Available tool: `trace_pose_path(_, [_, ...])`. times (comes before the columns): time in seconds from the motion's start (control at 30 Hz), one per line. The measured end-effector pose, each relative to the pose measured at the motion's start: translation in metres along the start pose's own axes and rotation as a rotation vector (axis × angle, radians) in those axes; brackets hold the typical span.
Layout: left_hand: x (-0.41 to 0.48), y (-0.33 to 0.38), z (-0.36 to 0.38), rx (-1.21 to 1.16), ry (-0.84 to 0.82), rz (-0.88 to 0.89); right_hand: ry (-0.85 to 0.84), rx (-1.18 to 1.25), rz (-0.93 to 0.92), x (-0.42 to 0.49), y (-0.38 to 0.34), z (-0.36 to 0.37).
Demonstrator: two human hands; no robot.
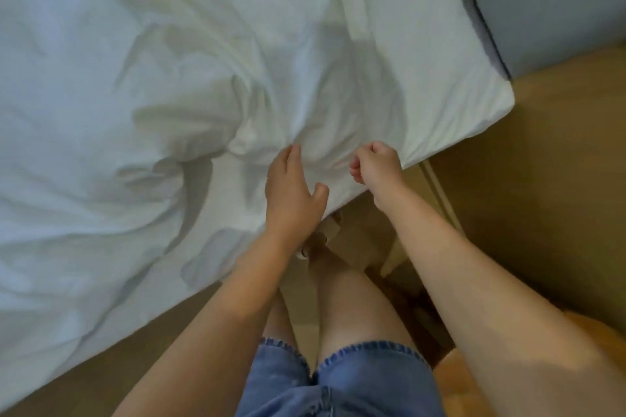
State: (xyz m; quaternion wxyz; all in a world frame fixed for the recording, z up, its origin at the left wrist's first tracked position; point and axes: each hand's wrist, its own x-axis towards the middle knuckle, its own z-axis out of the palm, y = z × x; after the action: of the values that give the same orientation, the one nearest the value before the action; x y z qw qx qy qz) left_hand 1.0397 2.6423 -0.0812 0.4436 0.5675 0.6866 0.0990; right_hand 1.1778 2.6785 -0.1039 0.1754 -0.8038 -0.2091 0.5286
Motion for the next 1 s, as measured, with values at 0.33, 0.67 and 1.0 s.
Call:
trace_pose_path(0.33, [0.099,0.017,0.014,0.506,-0.119,-0.047,0.003,-0.167,-0.048,0.071,-0.064,-0.01])
trace_pose_path(0.67, [0.088,0.029,-0.034,-0.079,0.034,0.062,0.161,-0.246,-0.467,0.067,-0.099,0.016])
trace_pose_path(1.0, [0.083,0.07,-0.048,-0.332,0.074,-0.334,-0.084,-0.316,-1.042,-0.006,-0.113,-0.011])
